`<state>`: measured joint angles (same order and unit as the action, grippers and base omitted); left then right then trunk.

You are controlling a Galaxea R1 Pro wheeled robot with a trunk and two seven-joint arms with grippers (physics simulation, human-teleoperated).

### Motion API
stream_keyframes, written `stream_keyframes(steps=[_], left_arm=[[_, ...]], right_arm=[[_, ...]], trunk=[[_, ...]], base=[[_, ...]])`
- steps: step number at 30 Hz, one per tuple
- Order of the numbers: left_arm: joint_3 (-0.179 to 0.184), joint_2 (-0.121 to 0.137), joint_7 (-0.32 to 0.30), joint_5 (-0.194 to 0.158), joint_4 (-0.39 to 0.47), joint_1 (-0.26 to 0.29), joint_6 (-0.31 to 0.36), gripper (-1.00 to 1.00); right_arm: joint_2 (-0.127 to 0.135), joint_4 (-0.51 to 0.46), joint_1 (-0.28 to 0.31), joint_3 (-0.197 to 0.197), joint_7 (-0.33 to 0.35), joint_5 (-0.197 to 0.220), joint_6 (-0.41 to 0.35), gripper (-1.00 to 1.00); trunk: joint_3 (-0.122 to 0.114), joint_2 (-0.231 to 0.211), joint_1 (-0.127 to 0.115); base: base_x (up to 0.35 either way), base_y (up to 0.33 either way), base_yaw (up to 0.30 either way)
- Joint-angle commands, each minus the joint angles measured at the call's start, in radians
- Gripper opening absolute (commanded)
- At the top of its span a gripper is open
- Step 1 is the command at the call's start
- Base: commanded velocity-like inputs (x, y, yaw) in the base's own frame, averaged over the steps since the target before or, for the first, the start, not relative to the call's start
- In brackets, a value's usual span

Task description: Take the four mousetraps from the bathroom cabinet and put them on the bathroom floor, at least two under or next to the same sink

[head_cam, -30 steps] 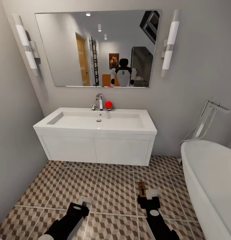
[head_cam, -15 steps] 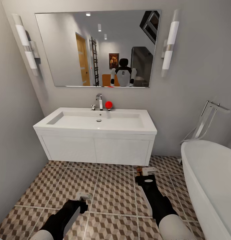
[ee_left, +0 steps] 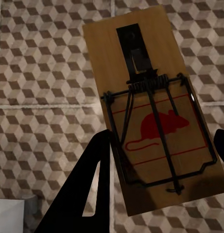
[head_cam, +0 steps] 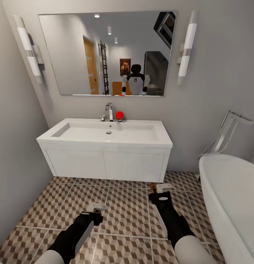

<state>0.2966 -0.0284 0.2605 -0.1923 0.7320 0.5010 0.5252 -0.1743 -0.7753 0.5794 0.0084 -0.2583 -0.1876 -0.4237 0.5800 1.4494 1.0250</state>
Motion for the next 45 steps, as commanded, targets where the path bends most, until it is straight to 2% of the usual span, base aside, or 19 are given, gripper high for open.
stream_keyframes(steps=[1,7,22,28,34,38,42,45], left_arm=[[0.004,0.000,0.009,-0.009,0.002,0.001,0.004,-1.00],[0.004,-0.001,0.009,-0.010,0.004,0.001,0.006,-1.00],[0.003,0.001,0.008,-0.011,0.017,0.001,0.042,-1.00],[0.001,0.016,0.009,-0.012,0.114,0.001,0.049,-1.00],[0.002,0.016,0.009,-0.012,0.205,0.001,0.110,-1.00],[0.002,0.020,0.009,-0.010,0.239,0.001,0.127,-1.00],[-0.024,0.024,0.025,-0.007,0.243,0.001,0.131,-1.00],[-0.048,0.019,0.090,-0.006,0.231,0.013,0.149,-1.00]], right_arm=[[0.000,-0.002,0.000,0.000,0.000,-0.006,-0.007,-1.00],[0.000,-0.008,0.000,0.001,0.001,-0.007,-0.006,-1.00],[0.000,-0.013,0.000,0.002,0.004,-0.004,-0.007,-1.00],[0.000,-0.012,0.000,0.003,0.004,-0.003,-0.009,-1.00],[0.000,-0.012,0.000,0.002,0.002,-0.003,-0.011,-1.00],[0.000,-0.012,0.000,0.003,0.002,-0.002,-0.012,-1.00],[0.000,-0.006,0.000,0.003,0.002,-0.001,-0.034,-1.00],[0.000,-0.001,0.000,0.001,0.003,-0.001,-0.048,-1.00]], trunk=[[0.001,0.001,0.000],[0.001,0.001,0.000],[0.058,0.106,0.057],[0.087,0.148,0.080],[0.111,0.190,0.103],[0.111,0.190,0.103],[0.111,0.190,0.103],[0.111,0.190,0.103]], base=[[0.000,0.000,0.000],[0.000,0.000,0.000],[0.000,0.000,0.000],[0.000,0.000,0.000],[0.000,0.000,0.000],[0.000,0.000,0.000],[0.000,0.000,0.000],[0.000,0.000,0.000]])
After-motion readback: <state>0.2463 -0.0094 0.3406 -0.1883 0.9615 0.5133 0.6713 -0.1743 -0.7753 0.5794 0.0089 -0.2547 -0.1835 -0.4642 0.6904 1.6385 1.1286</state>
